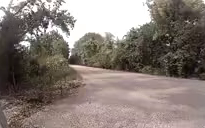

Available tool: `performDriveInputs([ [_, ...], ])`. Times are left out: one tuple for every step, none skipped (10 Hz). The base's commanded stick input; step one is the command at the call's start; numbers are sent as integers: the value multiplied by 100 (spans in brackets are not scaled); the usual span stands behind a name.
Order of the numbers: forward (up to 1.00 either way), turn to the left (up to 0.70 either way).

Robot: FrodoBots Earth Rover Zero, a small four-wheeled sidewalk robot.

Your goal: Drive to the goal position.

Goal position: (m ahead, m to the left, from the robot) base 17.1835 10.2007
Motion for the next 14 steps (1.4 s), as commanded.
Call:
performDriveInputs([
  [7,0],
  [6,0],
  [6,0],
  [6,0],
  [6,0],
  [7,0],
  [7,0],
  [7,0],
  [7,0],
  [6,0],
  [6,0],
  [6,0],
  [6,0],
  [6,0],
])
